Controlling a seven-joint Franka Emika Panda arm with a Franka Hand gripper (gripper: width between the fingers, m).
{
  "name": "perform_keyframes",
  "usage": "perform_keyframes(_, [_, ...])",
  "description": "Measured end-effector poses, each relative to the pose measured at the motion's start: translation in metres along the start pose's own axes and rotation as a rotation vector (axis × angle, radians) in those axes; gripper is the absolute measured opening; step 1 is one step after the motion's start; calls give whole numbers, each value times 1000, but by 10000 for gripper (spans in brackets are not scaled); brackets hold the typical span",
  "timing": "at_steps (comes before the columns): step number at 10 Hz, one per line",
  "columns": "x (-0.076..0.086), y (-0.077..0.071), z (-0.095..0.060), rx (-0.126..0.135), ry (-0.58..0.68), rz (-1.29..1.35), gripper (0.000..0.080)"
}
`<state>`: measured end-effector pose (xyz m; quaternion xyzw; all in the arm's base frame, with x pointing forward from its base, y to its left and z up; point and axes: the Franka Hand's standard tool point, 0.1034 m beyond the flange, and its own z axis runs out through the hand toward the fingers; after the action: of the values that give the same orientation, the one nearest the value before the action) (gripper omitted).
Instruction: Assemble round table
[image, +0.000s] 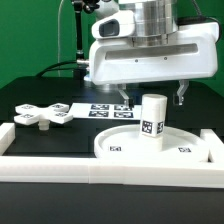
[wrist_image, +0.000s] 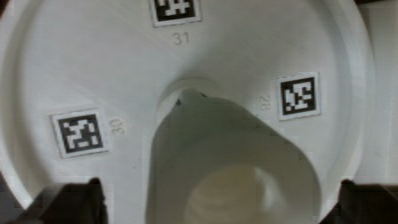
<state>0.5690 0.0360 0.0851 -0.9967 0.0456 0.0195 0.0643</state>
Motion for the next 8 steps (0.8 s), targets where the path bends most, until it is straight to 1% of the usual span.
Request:
perform_keyframes(2, [0, 1, 0, 0, 0, -137, 649])
perform_keyframes(3, [1, 1, 0, -5, 4, -212, 649])
perform_keyframes(4, [1, -2, 1, -21, 19, -351, 649])
perform_keyframes(5, [2, -3, 1, -30, 34, -465, 649])
perform_keyframes(8, [2, 0, 2, -34, 26, -654, 649])
